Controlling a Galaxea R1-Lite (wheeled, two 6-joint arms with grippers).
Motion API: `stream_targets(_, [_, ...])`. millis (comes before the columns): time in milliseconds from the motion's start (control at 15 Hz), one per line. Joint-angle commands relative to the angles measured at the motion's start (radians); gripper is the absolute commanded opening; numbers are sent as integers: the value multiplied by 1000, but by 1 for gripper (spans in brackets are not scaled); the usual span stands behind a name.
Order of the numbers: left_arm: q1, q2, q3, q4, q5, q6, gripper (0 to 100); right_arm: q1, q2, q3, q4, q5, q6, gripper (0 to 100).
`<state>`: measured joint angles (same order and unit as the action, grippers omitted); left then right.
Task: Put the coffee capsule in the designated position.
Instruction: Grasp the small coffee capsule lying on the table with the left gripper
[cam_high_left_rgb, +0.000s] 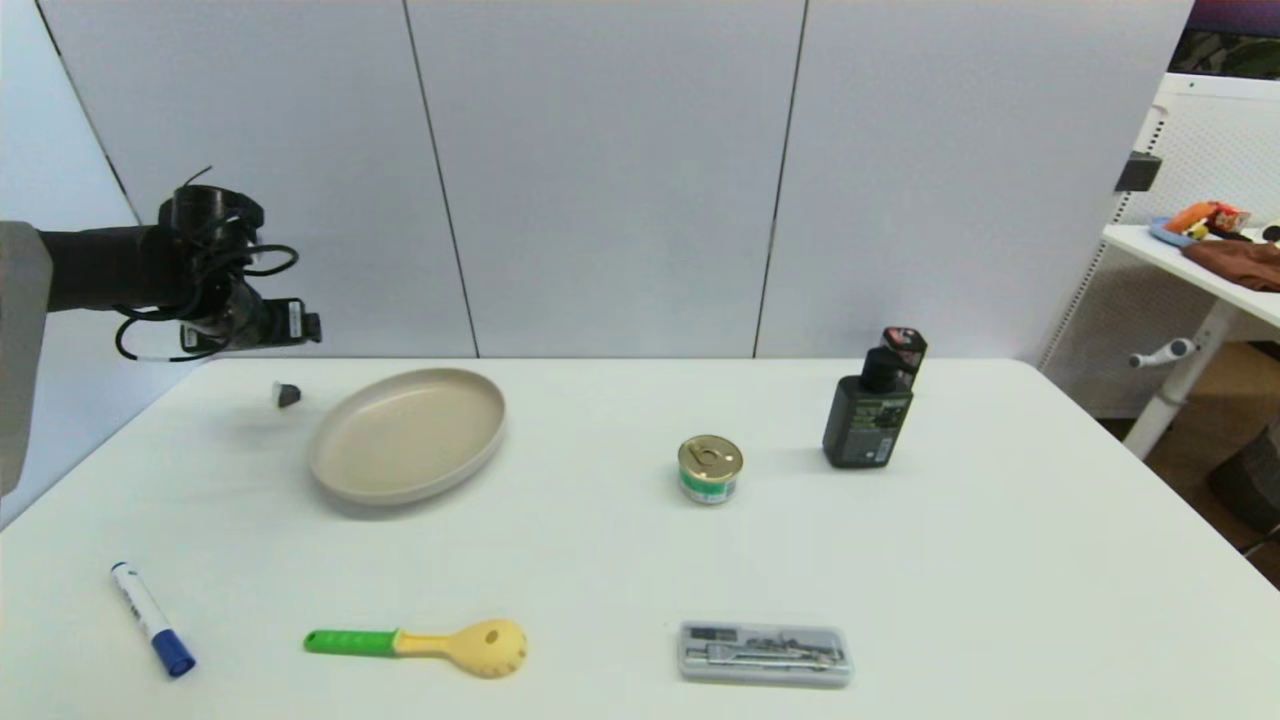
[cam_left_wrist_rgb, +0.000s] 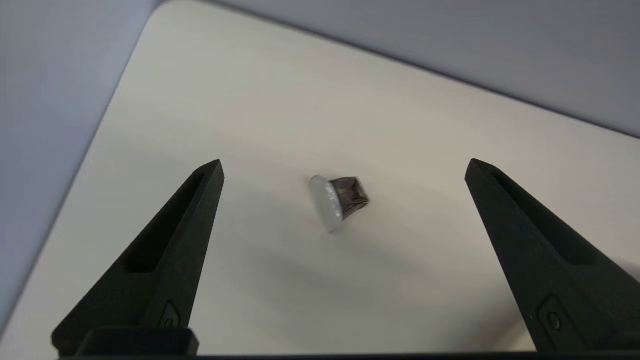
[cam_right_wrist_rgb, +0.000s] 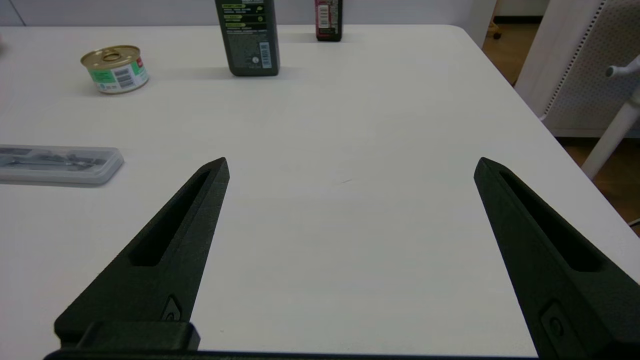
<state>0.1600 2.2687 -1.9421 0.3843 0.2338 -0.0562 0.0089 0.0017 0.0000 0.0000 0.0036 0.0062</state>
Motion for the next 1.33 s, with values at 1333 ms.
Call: stream_targets(1333, [-39, 138, -12, -11, 131, -218, 100, 0, 1, 0, 0, 1, 0, 100])
